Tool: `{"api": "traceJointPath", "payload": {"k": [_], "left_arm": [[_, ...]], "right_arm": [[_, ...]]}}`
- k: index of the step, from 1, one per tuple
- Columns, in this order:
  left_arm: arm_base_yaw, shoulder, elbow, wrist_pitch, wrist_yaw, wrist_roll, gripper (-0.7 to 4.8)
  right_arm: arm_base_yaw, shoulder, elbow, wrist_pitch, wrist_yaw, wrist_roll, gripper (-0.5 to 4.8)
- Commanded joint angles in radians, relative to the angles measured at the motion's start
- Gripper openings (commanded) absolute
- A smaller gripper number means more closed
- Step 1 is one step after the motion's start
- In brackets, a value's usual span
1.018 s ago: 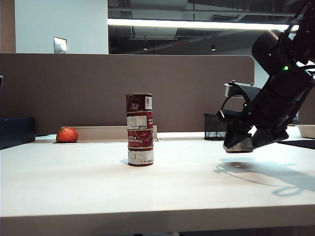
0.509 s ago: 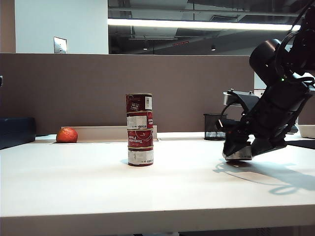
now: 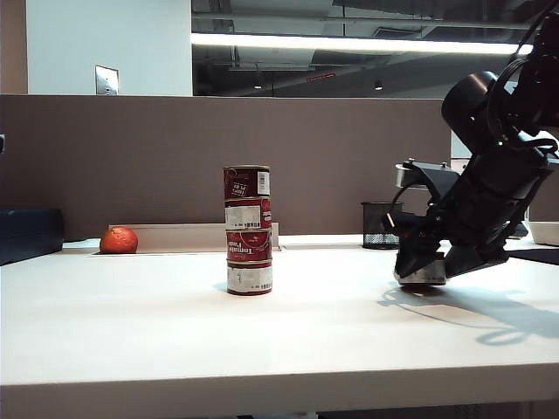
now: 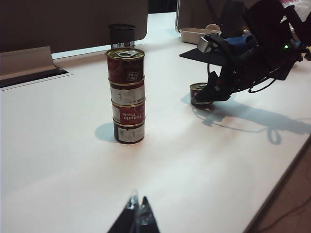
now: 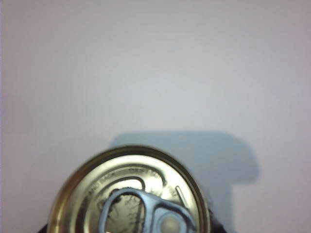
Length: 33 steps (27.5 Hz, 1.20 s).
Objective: Take a can of tomato sauce from the stacked ones and place it on the table.
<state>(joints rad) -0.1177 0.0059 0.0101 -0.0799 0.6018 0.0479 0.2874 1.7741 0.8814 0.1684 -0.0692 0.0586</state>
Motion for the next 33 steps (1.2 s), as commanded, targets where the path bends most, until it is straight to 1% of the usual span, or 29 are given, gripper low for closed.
{"api": "traceJointPath", "payload": {"k": [1, 3, 6, 7, 8, 9, 15, 21, 29, 32, 33], "left_arm": [[0.001, 0.0, 0.002, 0.006, 0.005, -0.003, -0.06], [0.001, 0.0, 0.003, 0.006, 0.005, -0.003, -0.06], [0.001, 0.001, 0.003, 0.006, 0.005, -0.003, -0.06], [0.001, 0.001, 0.003, 0.006, 0.005, -0.003, -0.06], [0.001, 0.001, 0.003, 0.006, 0.005, -0.003, -0.06], [0.001, 0.001, 0.003, 0.006, 0.005, -0.003, -0.06], [0.001, 0.001, 0.003, 0.006, 0.005, -0.003, -0.06], [0.001, 0.001, 0.003, 0.006, 0.005, -0.003, -0.06], [0.001, 0.001, 0.003, 0.006, 0.004, -0.003, -0.06], [0.001, 0.001, 0.003, 0.006, 0.004, -0.003, -0.06], [0.001, 0.0, 0.002, 0.006, 0.004, -0.003, -0.06]], "right_arm": [[0.001, 0.002, -0.001, -0.055, 0.004, 0.001, 2.91], [0.001, 0.002, -0.001, -0.069, 0.004, 0.001, 3.16], [0.001, 0.002, 0.0, -0.078, 0.004, 0.001, 3.72], [0.001, 0.002, 0.0, -0.079, 0.004, 0.001, 3.94], [0.001, 0.001, 0.001, -0.079, 0.004, 0.001, 4.42], [0.001, 0.001, 0.001, -0.08, 0.004, 0.001, 4.48], [0.001, -0.008, 0.001, -0.093, 0.01, 0.001, 4.54], [0.001, -0.097, 0.002, -0.093, 0.051, -0.011, 4.53], [-0.026, -0.224, 0.014, -0.09, 0.052, -0.037, 4.53], [-0.048, -0.271, 0.014, -0.113, 0.056, -0.037, 4.47], [-0.064, -0.289, 0.013, -0.127, 0.055, -0.037, 4.31]]}}
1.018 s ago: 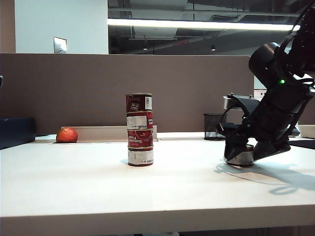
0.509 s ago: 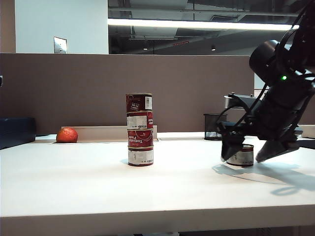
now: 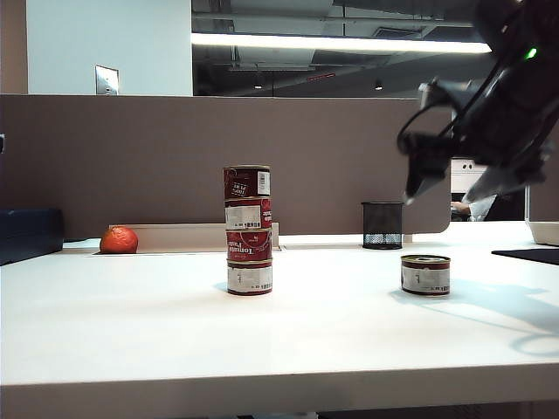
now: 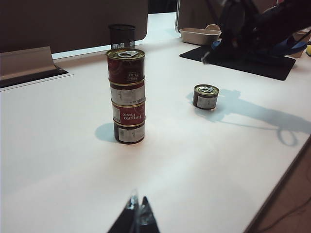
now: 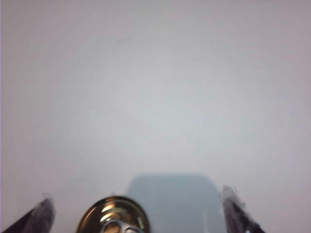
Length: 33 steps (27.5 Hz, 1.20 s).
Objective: Take a can of tomato sauce from the stacked ones and place it on the table.
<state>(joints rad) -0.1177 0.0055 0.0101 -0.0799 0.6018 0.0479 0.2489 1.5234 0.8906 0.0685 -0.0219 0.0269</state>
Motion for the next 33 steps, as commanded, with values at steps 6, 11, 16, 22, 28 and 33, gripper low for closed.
{"api": "traceJointPath", "payload": {"k": [6, 11, 16, 22, 28, 33], "left_arm": [[0.001, 0.001, 0.003, 0.006, 0.004, -0.003, -0.06], [0.001, 0.001, 0.002, 0.006, 0.004, -0.003, -0.06], [0.001, 0.001, 0.002, 0.006, 0.004, -0.003, -0.06], [0.001, 0.001, 0.002, 0.006, 0.004, -0.003, -0.06], [0.001, 0.001, 0.002, 0.006, 0.002, -0.003, -0.06], [0.001, 0.001, 0.002, 0.006, 0.001, -0.003, -0.06]], "right_arm": [[-0.133, -0.159, 0.003, -0.128, -0.008, -0.005, 2.06], [-0.22, -0.283, -0.003, -0.198, -0.113, -0.005, 0.06], [-0.226, -0.382, -0.023, -0.213, -0.137, -0.01, -0.08], [-0.226, -0.525, -0.111, -0.213, -0.137, -0.009, -0.08], [-0.227, -0.669, -0.264, -0.177, -0.132, -0.009, -0.08], [-0.228, -0.804, -0.457, -0.087, -0.126, 0.018, -0.08]]}}
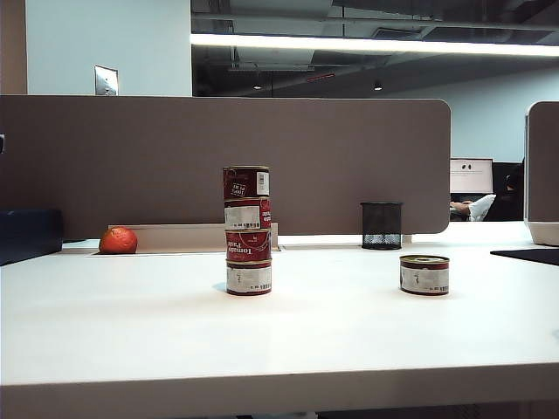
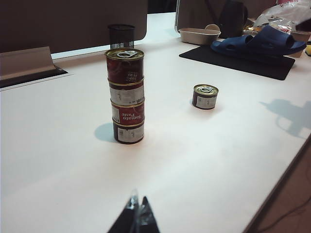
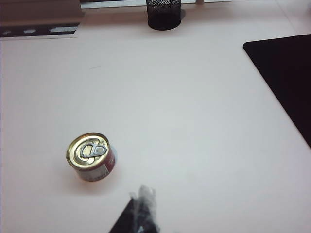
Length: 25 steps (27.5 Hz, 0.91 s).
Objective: Take a can of tomato sauce from the stacked ones and place it on the table.
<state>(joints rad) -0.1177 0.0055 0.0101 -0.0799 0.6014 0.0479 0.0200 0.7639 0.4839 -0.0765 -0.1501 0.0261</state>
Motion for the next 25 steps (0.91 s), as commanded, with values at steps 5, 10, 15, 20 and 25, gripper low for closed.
{"api": "traceJointPath", "payload": {"k": [5, 10, 15, 20, 25], "left_arm": [[0.001, 0.001, 0.002, 0.007, -0.161, -0.003, -0.06], [0.001, 0.001, 0.002, 0.008, -0.327, -0.003, -0.06], [0.001, 0.001, 0.002, 0.007, -0.453, -0.003, -0.06], [0.001, 0.001, 0.002, 0.008, -0.537, -0.003, -0.06], [0.001, 0.001, 0.002, 0.011, -0.549, -0.003, -0.06]], "right_arm": [[0.0, -0.167, -0.175, 0.065, 0.048, 0.033, -0.08], [0.0, -0.264, -0.232, 0.068, 0.107, 0.034, -0.08], [0.0, -0.369, -0.3, 0.076, 0.159, 0.034, -0.08], [0.001, -0.481, -0.37, 0.077, 0.153, 0.034, -0.08], [0.001, -0.632, -0.453, 0.058, 0.084, 0.033, -0.08]]}}
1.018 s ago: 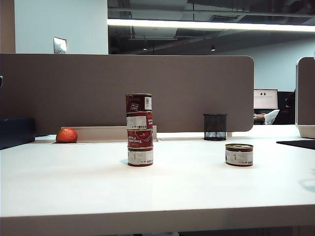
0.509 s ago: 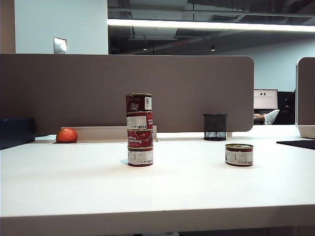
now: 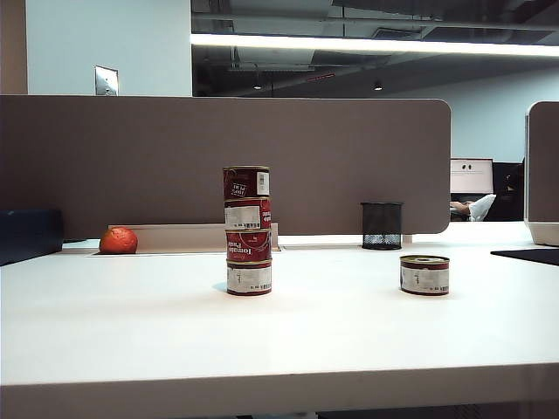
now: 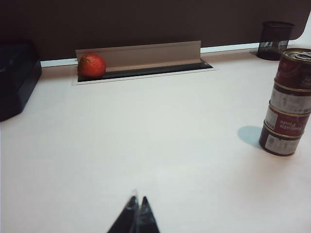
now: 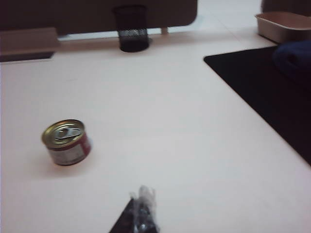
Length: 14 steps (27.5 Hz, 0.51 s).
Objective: Take a can of tomato sauce from the stacked ones and place it on the table.
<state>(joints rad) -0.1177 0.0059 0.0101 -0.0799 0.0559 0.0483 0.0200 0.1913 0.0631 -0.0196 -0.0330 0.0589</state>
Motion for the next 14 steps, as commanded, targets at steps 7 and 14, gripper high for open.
{"api": "traceJointPath", "payload": {"k": [7, 14], "left_arm": [[0.001, 0.0, 0.001, 0.011, -0.011, -0.004, -0.06], [0.001, 0.0, 0.001, 0.006, -0.01, -0.003, -0.06]], "right_arm": [[0.001, -0.171, -0.056, -0.089, -0.04, -0.011, -0.08], [0.001, -0.19, -0.056, -0.116, -0.038, -0.011, -0.08]]}}
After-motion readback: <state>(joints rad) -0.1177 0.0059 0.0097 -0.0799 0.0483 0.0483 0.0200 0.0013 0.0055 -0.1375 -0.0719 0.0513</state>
